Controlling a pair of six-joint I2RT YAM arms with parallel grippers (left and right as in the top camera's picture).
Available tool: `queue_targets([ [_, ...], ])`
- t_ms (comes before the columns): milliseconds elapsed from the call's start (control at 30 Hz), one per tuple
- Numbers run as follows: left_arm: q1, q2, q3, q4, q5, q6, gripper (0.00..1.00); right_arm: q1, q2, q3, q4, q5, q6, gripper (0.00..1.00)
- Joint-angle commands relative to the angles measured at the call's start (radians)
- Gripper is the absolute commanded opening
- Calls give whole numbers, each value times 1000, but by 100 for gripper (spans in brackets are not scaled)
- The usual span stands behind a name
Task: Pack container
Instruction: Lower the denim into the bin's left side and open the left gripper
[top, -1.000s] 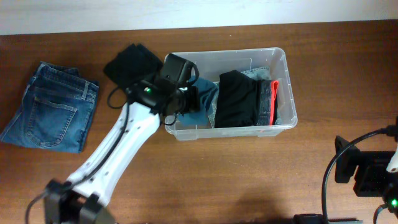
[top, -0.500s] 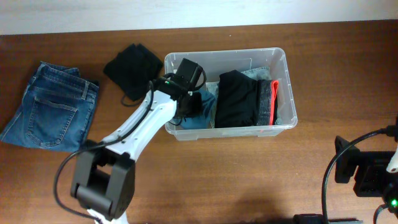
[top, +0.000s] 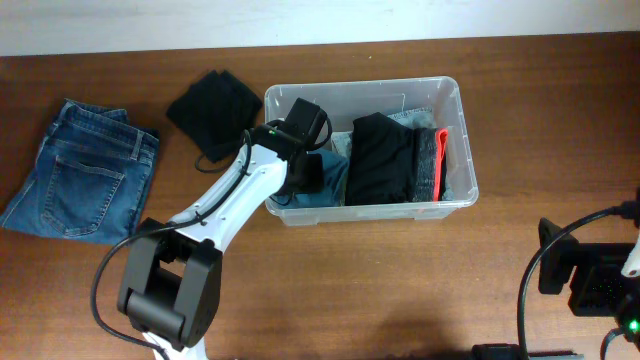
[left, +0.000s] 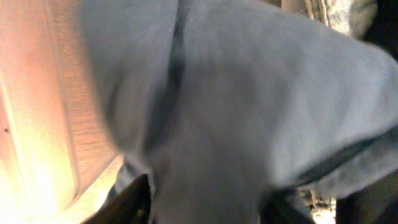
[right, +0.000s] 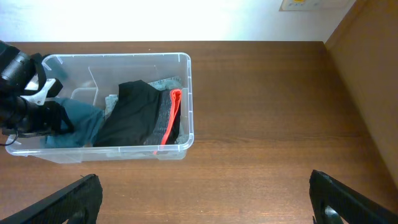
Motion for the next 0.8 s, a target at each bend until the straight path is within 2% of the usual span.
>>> queue_targets([
  [0, -2, 2, 16, -4, -18, -1, 59, -6, 3, 2, 4, 11, 5, 99],
  [233, -2, -3, 42, -16, -18, 10, 61, -6, 3, 2, 4, 11, 5, 98],
  [567, -4, -11, 201, -101, -18, 35, 60, -6, 3, 2, 4, 11, 5, 99],
  [600, -4, -11, 201, -101, -18, 35, 57, -6, 3, 2, 3, 11, 5, 98],
  [633, -4, -11, 201, -103, -18, 36, 49, -6, 3, 2, 4, 11, 5, 99],
  [733, -5, -10, 200, -106, -18, 35, 10, -6, 3, 2, 4, 11, 5, 98],
  [767, -6, -10, 200, -105, -18, 36, 1, -6, 3, 2, 4, 11, 5, 99],
])
